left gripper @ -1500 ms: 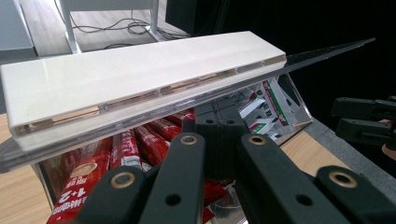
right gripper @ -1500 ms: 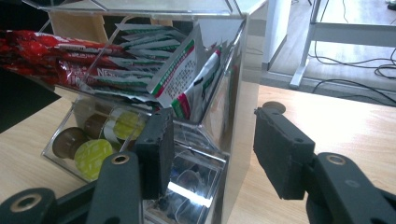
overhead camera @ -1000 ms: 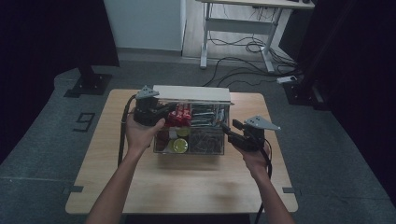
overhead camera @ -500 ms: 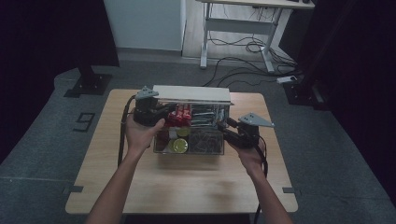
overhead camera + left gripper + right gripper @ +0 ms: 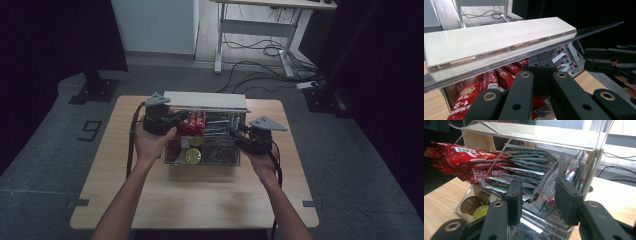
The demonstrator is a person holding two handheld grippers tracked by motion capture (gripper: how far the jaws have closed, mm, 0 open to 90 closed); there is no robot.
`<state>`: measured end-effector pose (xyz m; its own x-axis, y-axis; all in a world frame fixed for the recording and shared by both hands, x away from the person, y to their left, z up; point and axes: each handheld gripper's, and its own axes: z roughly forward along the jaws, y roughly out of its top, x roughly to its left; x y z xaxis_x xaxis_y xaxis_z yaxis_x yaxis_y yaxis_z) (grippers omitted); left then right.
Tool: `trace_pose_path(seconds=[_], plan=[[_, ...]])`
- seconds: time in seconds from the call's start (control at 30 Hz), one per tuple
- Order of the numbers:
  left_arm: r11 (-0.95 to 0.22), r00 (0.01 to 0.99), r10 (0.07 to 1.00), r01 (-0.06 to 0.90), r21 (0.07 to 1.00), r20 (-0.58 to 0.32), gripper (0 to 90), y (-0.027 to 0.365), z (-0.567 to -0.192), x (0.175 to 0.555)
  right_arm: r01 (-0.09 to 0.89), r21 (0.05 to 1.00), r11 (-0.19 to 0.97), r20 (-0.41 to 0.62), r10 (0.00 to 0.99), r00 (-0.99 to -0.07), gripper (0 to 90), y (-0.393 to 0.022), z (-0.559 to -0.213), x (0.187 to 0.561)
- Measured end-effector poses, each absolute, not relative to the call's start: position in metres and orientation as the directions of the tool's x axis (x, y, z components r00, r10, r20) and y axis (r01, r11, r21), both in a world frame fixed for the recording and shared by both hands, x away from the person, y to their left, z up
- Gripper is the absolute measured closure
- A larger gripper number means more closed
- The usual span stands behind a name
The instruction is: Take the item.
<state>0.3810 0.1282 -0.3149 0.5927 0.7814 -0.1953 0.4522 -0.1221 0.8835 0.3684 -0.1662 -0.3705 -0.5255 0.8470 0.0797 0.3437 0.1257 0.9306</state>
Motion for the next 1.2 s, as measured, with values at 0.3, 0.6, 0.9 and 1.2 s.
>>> trace_pose_path(seconds=[0.3, 0.6, 0.9, 1.2], plan=[[-0.123, 0.593, 0.781, 0.452, 0.884, -0.195, 90.0, 0.128, -0.315, 0.381, 0.347, 0.927, 0.138, 0.064, 0.857, -0.512, 59.3, -0.160, -0.371, 0.374], [-0.123, 0.593, 0.781, 0.453, 0.883, -0.196, 90.0, 0.128, -0.316, 0.381, 0.352, 0.922, 0.159, 0.041, 0.866, -0.498, 60.1, -0.154, -0.375, 0.381], [-0.123, 0.593, 0.781, 0.453, 0.883, -0.196, 90.0, 0.127, -0.317, 0.381, 0.355, 0.918, 0.178, 0.024, 0.868, -0.496, 63.5, -0.150, -0.377, 0.382], [-0.122, 0.592, 0.781, 0.455, 0.882, -0.197, 90.0, 0.128, -0.318, 0.382, 0.373, 0.906, 0.201, 0.002, 0.877, -0.480, 66.5, -0.147, -0.381, 0.386]])
